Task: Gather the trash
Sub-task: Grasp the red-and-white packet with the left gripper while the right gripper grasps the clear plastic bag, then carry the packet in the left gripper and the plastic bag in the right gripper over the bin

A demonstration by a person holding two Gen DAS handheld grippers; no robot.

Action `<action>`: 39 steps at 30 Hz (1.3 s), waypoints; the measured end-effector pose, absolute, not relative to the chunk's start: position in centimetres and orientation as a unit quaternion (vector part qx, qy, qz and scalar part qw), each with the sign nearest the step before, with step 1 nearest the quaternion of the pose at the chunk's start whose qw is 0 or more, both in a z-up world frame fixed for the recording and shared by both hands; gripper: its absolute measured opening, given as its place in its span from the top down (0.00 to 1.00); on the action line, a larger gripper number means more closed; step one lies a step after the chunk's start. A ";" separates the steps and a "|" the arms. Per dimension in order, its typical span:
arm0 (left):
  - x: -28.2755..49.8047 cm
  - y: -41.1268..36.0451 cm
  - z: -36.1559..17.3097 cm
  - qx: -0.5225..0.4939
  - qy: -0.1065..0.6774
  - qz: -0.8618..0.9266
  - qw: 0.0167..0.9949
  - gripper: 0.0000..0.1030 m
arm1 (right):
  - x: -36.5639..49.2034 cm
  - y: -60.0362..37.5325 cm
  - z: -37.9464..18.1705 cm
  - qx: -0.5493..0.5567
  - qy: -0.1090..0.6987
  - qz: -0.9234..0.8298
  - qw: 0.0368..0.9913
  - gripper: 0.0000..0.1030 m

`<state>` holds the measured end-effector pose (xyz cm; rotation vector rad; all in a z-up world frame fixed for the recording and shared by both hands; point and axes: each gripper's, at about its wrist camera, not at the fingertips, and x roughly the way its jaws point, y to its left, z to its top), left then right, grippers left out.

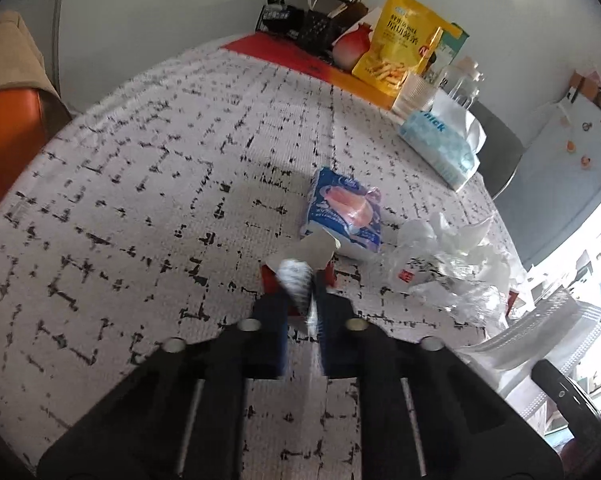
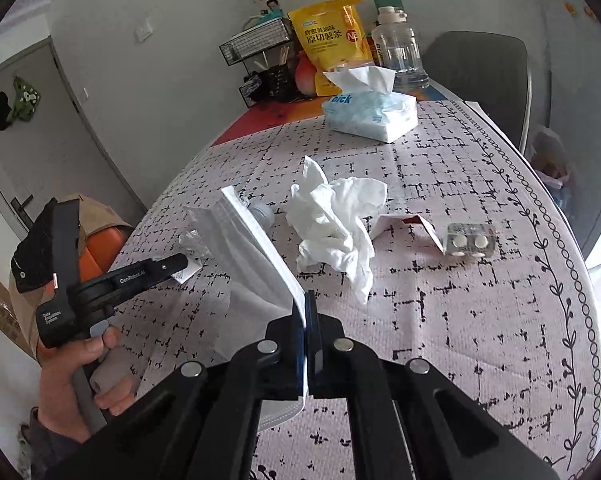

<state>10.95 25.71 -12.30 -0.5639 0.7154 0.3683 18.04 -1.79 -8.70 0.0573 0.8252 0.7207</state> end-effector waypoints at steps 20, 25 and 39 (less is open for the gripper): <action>6.3 18.1 -6.9 -0.241 0.272 0.116 0.924 0.93 | 15.0 -7.8 -7.0 0.062 0.350 0.326 0.876 0.98; 7.9 14.9 -6.5 -0.229 0.276 0.081 0.930 0.93 | 14.7 -11.9 -6.2 0.077 0.339 0.291 0.891 0.98; 14.9 2.7 -3.7 -0.175 0.282 -0.030 0.943 0.93 | 15.7 -24.9 -4.6 0.122 0.310 0.174 0.927 0.98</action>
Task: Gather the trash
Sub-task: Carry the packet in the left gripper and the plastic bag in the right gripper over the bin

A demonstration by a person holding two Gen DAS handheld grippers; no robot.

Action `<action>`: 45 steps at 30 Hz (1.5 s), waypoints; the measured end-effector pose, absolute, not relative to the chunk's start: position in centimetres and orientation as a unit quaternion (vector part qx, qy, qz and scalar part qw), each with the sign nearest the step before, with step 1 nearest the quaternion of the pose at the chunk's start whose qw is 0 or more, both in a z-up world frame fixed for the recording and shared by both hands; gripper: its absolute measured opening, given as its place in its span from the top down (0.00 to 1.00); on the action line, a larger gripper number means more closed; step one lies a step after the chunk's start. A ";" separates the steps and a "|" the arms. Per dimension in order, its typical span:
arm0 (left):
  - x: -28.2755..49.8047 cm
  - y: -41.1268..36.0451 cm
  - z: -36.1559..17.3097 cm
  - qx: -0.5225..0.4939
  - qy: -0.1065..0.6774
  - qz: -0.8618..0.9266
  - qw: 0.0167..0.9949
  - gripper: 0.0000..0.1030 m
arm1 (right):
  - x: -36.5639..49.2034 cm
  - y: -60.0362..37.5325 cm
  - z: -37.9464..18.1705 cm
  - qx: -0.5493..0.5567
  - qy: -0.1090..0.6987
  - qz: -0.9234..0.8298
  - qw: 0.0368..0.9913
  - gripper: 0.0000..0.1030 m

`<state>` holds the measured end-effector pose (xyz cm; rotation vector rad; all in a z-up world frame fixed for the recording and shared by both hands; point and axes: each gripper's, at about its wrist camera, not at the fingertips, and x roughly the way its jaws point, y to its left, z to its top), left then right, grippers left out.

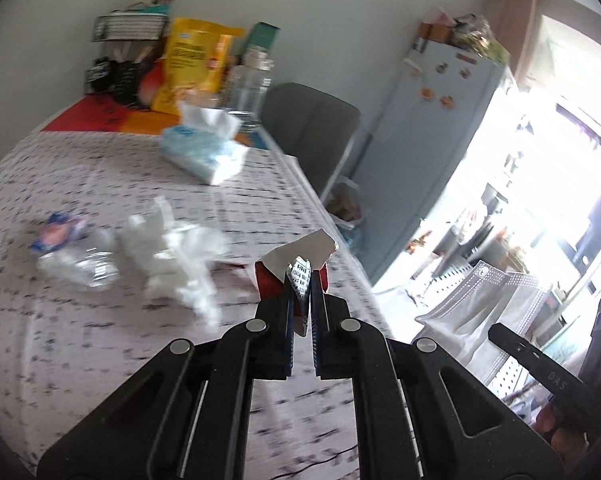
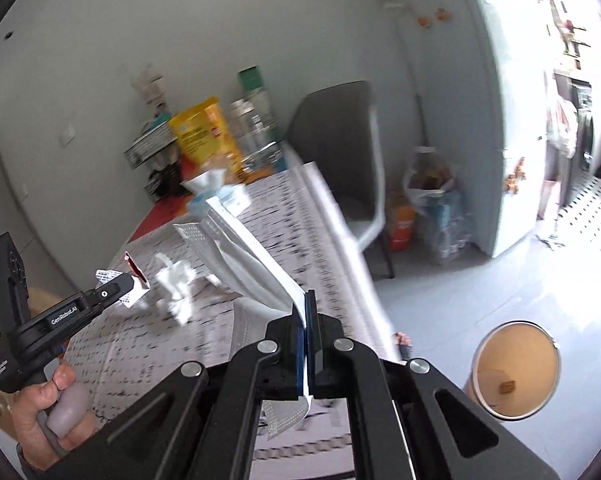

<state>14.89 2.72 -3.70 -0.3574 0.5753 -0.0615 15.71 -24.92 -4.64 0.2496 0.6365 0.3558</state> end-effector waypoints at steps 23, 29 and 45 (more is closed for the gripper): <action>24.9 -19.4 -5.6 -0.094 0.361 -0.170 0.912 0.93 | 17.1 -45.7 -9.7 0.207 0.308 -0.017 0.929 0.98; 27.8 -24.7 -8.3 -0.078 0.397 -0.193 0.894 0.93 | 18.9 -50.9 -13.2 0.233 0.321 -0.064 0.916 0.98; 34.4 -31.7 -15.1 -0.051 0.475 -0.208 0.854 0.93 | 26.7 -58.6 -25.9 0.272 0.388 -0.142 0.869 0.94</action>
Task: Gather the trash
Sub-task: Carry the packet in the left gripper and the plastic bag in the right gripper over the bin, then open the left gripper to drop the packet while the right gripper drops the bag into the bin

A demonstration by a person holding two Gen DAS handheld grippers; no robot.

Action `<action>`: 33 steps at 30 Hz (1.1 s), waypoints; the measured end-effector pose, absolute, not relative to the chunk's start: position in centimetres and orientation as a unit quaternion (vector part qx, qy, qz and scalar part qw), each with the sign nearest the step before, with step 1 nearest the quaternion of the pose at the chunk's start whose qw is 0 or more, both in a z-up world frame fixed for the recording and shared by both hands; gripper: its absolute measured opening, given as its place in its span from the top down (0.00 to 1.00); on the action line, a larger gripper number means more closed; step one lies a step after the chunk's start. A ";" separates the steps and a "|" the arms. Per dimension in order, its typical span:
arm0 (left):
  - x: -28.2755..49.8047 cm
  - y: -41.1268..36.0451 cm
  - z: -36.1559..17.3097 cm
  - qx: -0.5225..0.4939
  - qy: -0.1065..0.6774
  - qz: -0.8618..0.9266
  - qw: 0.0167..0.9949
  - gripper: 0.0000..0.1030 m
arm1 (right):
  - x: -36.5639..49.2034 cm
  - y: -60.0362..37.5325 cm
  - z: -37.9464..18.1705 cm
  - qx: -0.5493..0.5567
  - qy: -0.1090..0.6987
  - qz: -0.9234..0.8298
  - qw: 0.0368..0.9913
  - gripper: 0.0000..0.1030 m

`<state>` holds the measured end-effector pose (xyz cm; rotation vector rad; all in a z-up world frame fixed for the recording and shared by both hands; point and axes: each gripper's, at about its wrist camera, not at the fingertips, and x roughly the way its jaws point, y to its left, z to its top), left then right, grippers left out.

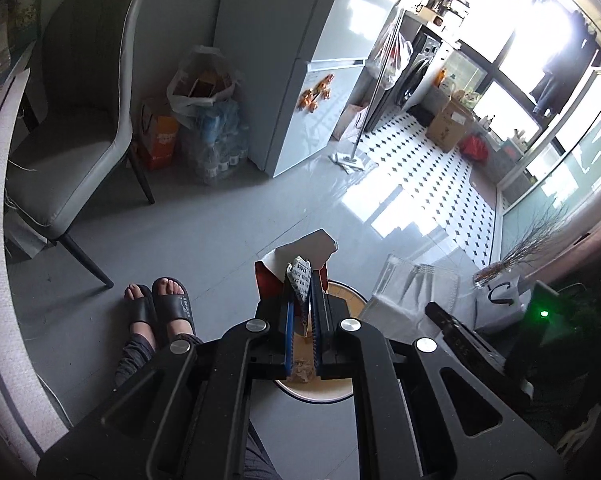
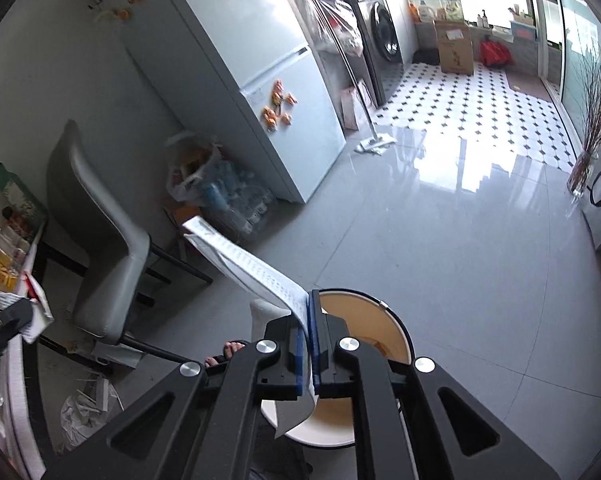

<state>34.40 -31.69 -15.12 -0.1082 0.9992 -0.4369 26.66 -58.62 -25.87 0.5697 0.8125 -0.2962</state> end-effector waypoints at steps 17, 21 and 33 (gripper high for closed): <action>35.7 -38.6 -18.6 -0.033 0.537 -0.247 0.806 0.93 | 23.7 -61.8 -26.2 0.308 0.372 -0.169 0.859 0.54; 35.9 -41.2 -19.9 -0.026 0.557 -0.263 0.787 0.91 | 20.6 -62.6 -23.8 0.312 0.352 -0.183 0.863 0.54; 34.7 -37.2 -14.4 -0.063 0.529 -0.265 0.804 0.23 | 17.5 -61.8 -21.2 0.314 0.347 -0.181 0.865 0.48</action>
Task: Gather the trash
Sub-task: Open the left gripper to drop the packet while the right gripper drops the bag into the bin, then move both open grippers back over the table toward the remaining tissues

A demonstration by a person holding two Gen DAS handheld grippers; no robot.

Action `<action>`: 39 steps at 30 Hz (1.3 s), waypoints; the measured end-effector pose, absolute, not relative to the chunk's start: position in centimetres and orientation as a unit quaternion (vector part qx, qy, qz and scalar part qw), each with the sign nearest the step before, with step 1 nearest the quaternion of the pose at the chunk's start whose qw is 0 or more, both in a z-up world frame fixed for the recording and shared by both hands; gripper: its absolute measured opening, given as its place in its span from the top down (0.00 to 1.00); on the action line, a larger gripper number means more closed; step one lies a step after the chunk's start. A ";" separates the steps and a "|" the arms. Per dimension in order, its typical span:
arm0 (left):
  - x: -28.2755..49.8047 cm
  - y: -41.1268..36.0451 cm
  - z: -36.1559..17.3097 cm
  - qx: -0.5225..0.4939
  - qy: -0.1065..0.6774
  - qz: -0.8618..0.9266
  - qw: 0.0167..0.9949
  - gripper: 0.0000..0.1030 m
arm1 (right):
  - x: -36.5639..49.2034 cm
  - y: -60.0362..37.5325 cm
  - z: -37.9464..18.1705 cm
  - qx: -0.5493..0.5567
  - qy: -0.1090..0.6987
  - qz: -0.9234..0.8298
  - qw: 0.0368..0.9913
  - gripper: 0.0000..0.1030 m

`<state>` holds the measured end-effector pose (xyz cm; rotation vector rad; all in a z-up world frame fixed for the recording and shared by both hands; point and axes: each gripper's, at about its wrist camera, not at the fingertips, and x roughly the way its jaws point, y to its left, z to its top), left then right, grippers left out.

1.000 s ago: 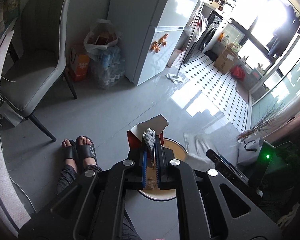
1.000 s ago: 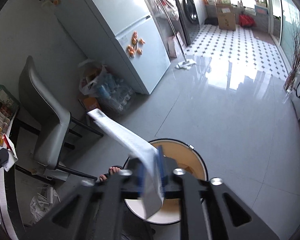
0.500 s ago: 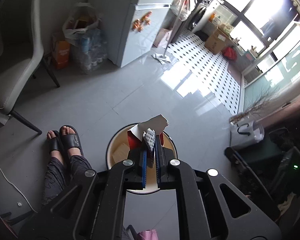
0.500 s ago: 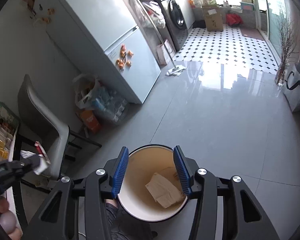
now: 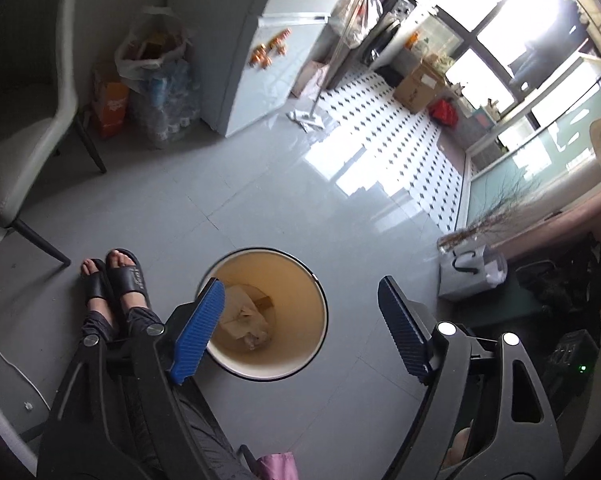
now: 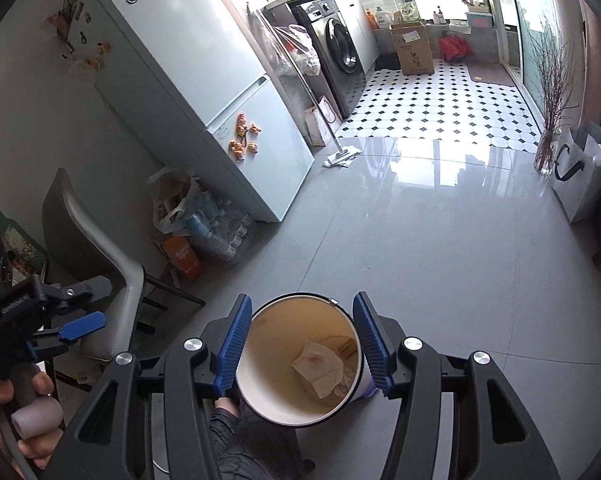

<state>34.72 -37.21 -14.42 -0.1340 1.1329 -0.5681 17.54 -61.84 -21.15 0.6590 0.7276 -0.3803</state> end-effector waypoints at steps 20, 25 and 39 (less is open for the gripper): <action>26.4 -11.9 -3.4 -0.112 0.367 -0.135 0.913 0.06 | 19.1 -43.1 -10.0 0.229 0.279 -0.054 0.931 0.07; 23.8 -6.3 -2.2 -0.108 0.329 -0.094 0.933 0.06 | 18.4 -38.0 -7.7 0.210 0.257 -0.036 0.943 0.07; 16.1 8.5 -2.4 -0.156 0.256 0.039 0.953 0.06 | 17.6 -23.5 -3.9 0.097 0.243 0.074 0.962 0.07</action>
